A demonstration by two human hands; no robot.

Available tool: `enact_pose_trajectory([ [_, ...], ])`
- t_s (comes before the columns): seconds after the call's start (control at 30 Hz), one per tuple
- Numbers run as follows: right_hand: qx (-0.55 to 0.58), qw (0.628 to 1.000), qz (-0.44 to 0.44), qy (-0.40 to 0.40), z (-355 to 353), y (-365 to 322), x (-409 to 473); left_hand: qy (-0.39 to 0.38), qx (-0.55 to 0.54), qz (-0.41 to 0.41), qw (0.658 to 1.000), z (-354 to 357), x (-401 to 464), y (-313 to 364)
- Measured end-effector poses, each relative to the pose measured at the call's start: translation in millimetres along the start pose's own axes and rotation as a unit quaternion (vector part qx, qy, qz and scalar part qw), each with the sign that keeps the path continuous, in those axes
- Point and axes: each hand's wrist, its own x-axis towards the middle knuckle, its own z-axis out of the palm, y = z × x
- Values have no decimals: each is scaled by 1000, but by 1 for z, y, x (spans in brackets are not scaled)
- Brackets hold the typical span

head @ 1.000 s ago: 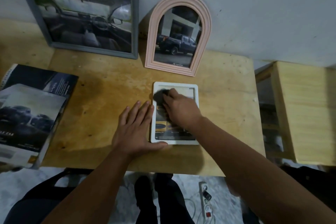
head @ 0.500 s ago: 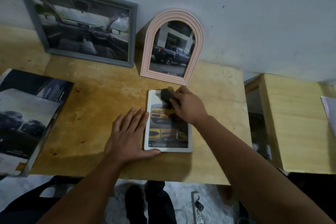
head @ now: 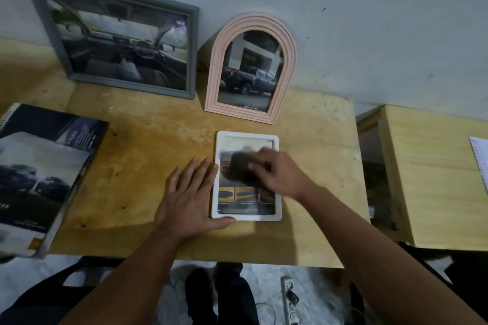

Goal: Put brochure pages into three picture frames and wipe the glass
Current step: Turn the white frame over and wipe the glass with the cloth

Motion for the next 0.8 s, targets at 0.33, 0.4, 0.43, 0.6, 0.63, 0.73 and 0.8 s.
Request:
enact_pose_trajectory([
  [0.33,-121,993,-18,4,61,-1,-46,-1,10,0,1000,1,0,0],
  [0.4,-86,992,-46,-78,60,-8,-67,3,10,1,1000,0,-1,1],
  [0.43,-70,990,-56,-107,54,-9,-66,6,6,2,1000,0,-1,1],
  [0.6,-76,996,2,53,0,12,-6,5,7,2,1000,0,0,1],
  [0.63,-110,989,31,96,-4,19,3,4,11,2,1000,0,0,1],
  [0.73,-190,974,77,96,13,22,4,6,17,1,1000,1,0,1],
  [0.8,-171,977,77,98,26,20,-9,9,15,0,1000,2,0,0],
])
